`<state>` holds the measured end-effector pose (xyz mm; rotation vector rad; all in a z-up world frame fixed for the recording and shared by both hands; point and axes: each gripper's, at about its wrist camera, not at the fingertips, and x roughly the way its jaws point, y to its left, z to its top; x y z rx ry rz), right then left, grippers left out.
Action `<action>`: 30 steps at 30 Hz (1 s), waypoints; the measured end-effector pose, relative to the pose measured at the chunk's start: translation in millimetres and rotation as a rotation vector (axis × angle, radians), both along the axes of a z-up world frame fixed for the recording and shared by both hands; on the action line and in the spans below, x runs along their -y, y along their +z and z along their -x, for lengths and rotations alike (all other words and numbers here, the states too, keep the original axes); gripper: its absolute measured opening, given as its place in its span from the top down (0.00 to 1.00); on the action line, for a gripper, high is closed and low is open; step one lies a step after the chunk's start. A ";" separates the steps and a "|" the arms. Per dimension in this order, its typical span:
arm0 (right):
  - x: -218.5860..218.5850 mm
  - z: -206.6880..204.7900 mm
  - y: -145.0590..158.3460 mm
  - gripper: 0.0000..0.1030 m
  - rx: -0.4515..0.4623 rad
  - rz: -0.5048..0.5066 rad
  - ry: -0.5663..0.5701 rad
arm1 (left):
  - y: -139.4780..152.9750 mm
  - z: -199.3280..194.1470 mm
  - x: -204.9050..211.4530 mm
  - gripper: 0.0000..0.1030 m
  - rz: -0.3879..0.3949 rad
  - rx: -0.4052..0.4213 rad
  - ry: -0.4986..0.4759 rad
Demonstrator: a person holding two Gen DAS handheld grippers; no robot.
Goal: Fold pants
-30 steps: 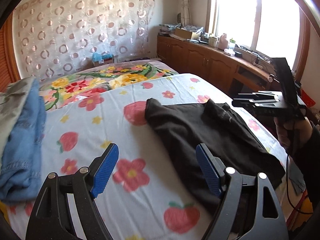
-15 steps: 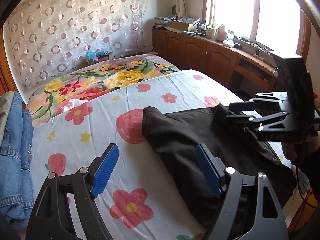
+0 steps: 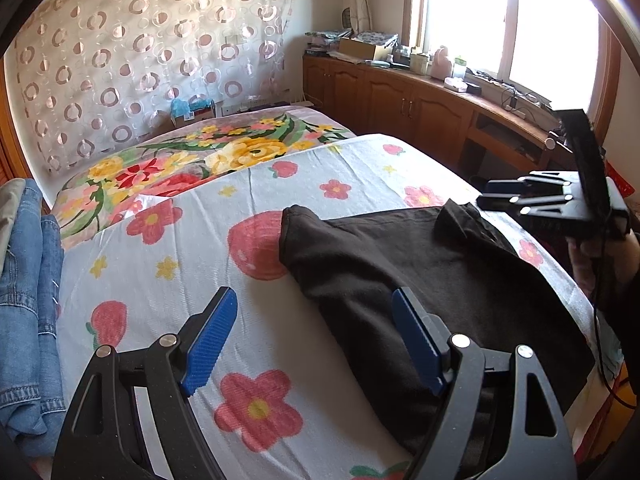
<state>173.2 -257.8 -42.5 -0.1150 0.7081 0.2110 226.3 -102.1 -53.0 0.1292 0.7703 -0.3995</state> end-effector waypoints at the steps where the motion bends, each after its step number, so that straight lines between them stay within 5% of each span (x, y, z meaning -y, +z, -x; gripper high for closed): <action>1: 6.7 0.9 1.2 0.62 0.002 -0.010 -0.011 | -1.4 -0.4 0.3 0.22 0.000 -0.002 -0.001; 7: 1.0 6.7 7.6 0.62 0.027 -0.087 0.035 | -10.1 -5.8 5.3 0.22 -0.010 -0.018 -0.008; 10: -17.7 5.7 1.2 0.71 0.018 -0.097 0.118 | -15.1 -9.8 7.4 0.22 -0.022 -0.031 -0.009; 17: -30.2 -15.8 -18.9 0.75 -0.031 -0.057 0.186 | -21.3 -14.3 10.8 0.22 -0.044 -0.049 -0.011; 19: -30.3 -21.1 -25.3 0.95 -0.044 -0.026 0.184 | -22.8 -15.0 11.0 0.22 -0.047 -0.051 -0.008; 30: 25.3 -19.0 -15.3 0.98 0.021 -0.047 -0.025 | -21.5 -13.8 8.4 0.22 -0.032 -0.040 0.015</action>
